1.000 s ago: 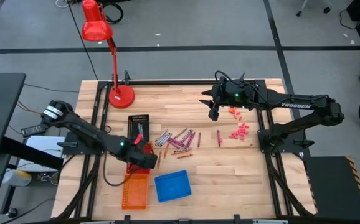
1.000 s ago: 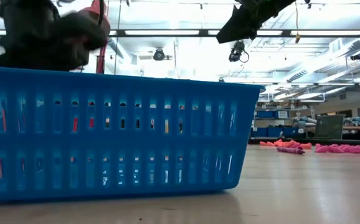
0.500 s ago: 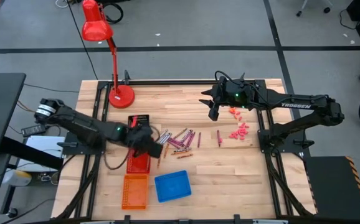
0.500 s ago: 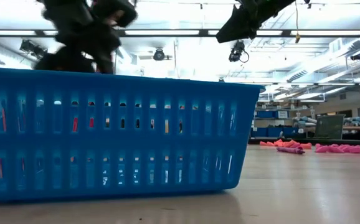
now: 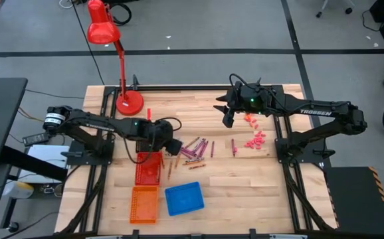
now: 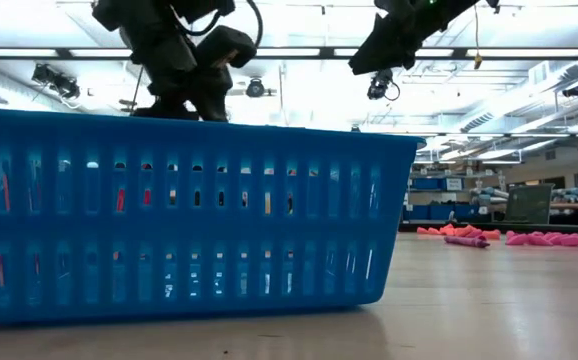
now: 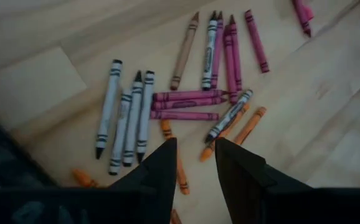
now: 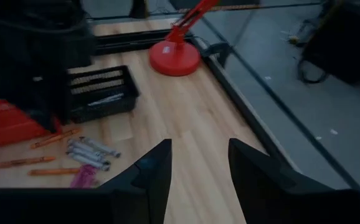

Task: Sort crayons
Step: Put the brown crayon into the red bin

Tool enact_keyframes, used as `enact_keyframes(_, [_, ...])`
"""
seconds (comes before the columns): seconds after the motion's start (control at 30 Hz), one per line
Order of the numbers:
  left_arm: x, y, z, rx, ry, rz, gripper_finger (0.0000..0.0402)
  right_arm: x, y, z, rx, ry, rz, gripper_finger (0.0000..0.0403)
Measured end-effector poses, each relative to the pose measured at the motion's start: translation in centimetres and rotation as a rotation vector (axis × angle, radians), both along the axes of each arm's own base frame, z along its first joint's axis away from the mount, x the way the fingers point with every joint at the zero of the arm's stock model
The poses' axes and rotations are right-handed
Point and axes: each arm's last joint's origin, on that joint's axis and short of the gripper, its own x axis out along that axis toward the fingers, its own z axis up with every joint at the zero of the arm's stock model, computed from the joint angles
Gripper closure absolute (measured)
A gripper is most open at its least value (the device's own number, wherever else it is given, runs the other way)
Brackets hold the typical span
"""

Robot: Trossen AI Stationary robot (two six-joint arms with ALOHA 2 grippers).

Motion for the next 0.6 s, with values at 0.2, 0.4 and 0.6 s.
enact_keyframes(0.2, [0.0, 0.7, -0.3, 0.067, 0.032, -0.055, 0.0280, 0.0, -0.1, -0.1, 0.042, -0.010, 0.015, 0.0241])
enact_keyframes(0.4, [0.0, 1.9, -0.5, 0.151, 0.061, -0.137, 0.0280, 0.8, -0.6, -0.8, 0.091, 0.000, -0.017, 0.0241])
enact_keyframes(0.6, [0.6, 3.4, -0.2, 0.300, 0.012, -0.270, 0.0280, 2.5, -1.0, -2.6, 0.168, 0.020, -0.058, 0.0241])
